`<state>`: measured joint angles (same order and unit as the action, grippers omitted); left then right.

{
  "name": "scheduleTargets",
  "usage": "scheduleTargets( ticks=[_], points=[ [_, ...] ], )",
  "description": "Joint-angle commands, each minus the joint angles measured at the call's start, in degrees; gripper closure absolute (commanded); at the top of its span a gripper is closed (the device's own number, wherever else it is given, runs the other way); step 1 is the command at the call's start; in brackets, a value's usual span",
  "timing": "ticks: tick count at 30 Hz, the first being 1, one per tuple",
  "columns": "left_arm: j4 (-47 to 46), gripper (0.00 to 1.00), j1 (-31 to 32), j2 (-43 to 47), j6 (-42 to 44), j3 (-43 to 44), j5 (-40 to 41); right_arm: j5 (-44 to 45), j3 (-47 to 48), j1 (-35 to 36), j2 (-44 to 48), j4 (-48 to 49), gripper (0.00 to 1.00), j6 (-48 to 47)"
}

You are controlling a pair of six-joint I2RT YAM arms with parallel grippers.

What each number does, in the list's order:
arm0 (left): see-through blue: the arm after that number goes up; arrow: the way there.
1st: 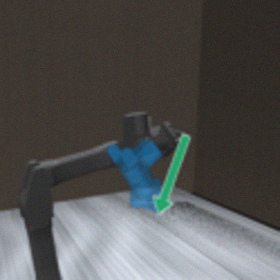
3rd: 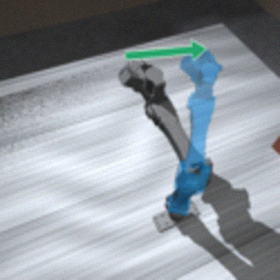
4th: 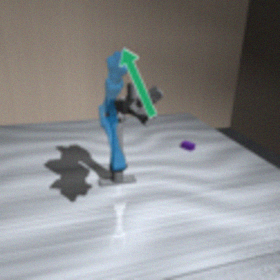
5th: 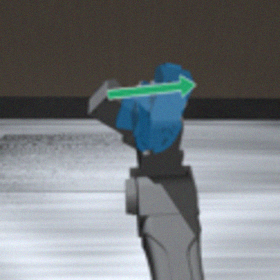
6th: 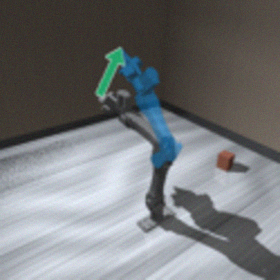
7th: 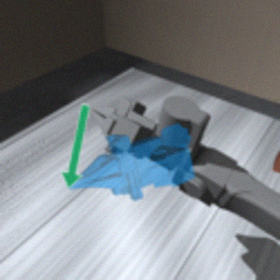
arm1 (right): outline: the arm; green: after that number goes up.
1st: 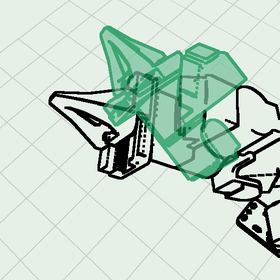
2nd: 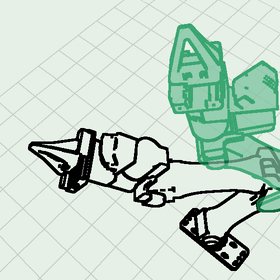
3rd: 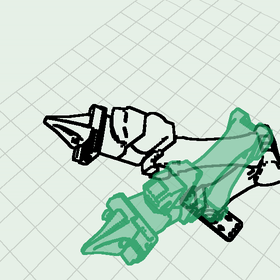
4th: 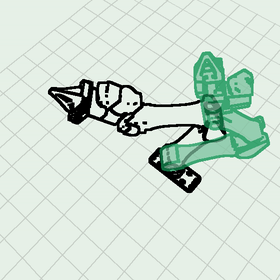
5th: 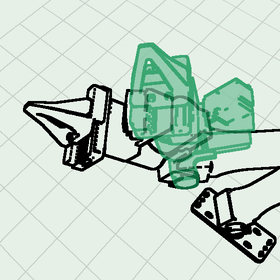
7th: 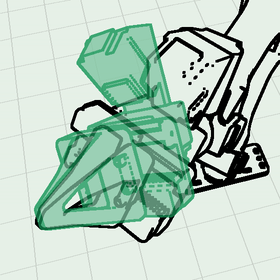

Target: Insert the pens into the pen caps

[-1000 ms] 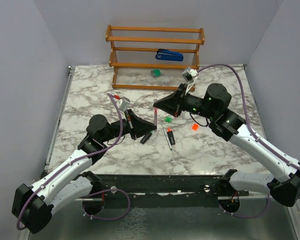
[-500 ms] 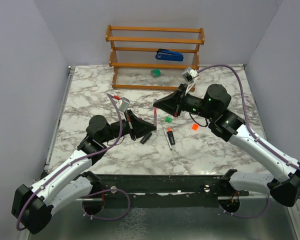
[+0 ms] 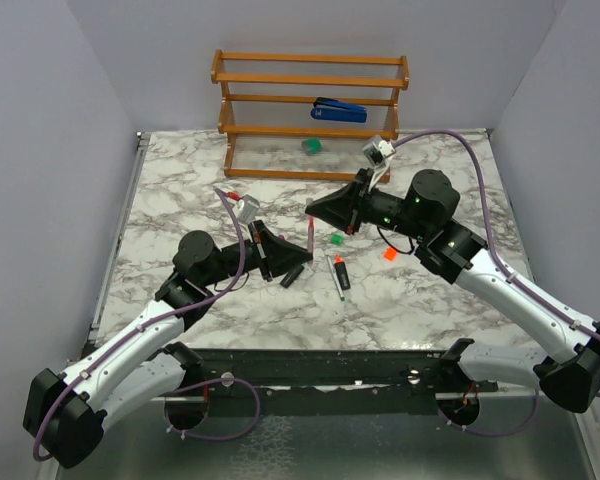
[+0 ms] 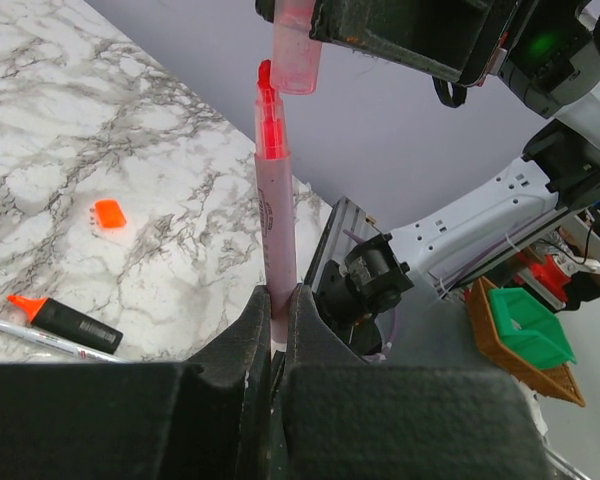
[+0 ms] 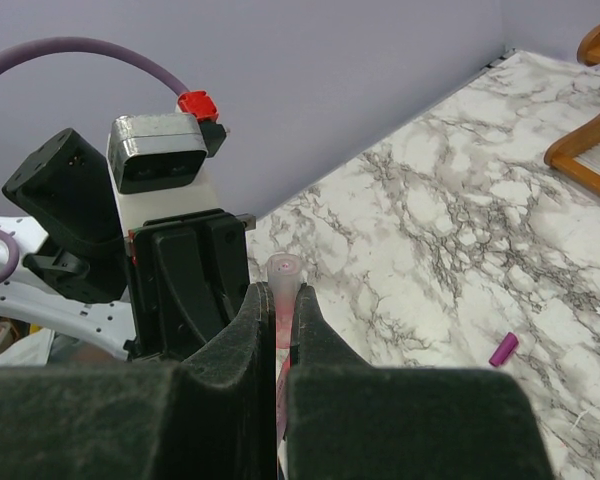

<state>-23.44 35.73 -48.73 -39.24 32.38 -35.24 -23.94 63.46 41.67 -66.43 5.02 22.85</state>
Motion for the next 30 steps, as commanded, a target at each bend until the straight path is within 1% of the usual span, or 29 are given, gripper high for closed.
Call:
scheduleTargets(
  ticks=[1,9,14,21,27,30],
  points=[
    [-1.96,1.00,0.13,1.65,0.27,-0.37,0.06,-1.42,0.20,-0.01,-0.72,-2.61,1.00,-0.71],
    [-1.71,1.00,0.13,1.32,1.08,0.27,0.36,-4.37,-2.22,-0.01,0.78,-7.36,1.00,-0.29],
    [-1.52,1.00,0.13,1.07,1.04,0.21,0.29,-1.47,-3.19,0.01,2.73,-7.31,1.00,-0.32],
    [-1.52,1.00,0.12,0.70,0.84,-0.32,-0.41,3.76,-0.41,-0.01,2.90,-5.53,1.00,-0.97],
    [-1.52,1.00,0.13,1.34,0.66,-1.00,-0.47,3.16,0.40,-0.01,2.01,-5.46,1.00,-0.97],
    [-1.43,1.00,0.13,1.63,0.66,-1.09,-0.51,3.38,-0.67,-0.01,2.21,-3.52,1.00,-0.71]
  ],
)
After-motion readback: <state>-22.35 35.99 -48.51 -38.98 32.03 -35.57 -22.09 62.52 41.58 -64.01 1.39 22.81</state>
